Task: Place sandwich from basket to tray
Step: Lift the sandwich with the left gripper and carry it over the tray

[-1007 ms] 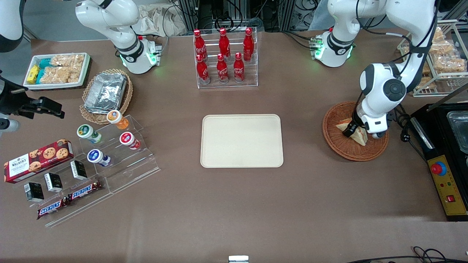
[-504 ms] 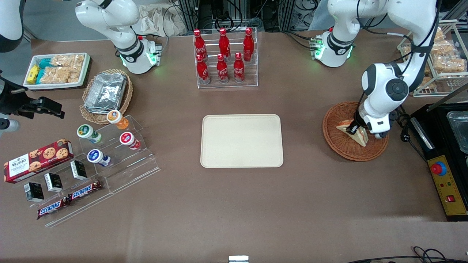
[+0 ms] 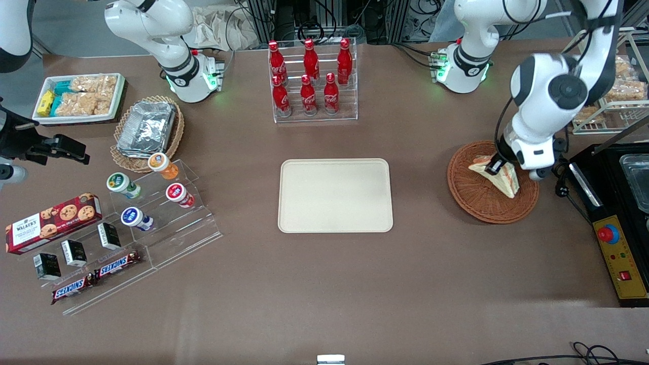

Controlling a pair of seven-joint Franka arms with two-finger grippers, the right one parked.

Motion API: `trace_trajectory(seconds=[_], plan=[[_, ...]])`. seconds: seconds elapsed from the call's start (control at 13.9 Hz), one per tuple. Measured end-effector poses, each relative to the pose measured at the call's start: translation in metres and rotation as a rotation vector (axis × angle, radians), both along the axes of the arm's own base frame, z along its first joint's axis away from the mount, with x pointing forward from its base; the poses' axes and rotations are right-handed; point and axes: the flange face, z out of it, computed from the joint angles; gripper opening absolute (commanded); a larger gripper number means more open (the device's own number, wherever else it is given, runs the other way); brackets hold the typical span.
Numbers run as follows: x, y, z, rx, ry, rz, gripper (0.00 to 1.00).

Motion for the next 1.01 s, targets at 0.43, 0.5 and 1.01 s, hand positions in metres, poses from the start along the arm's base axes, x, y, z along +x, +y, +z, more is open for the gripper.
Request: trace_trajectory(seconds=[0.43, 0.5, 1.01], plan=[[0.013, -0.143, 0.071, -0.026, 0.053, -0.244, 0.00], [0.015, -0.167, 0.058, -0.039, 0.052, -0.286, 0.00], [0.007, -0.276, -0.032, -0.070, 0.106, -0.716, 0.00]])
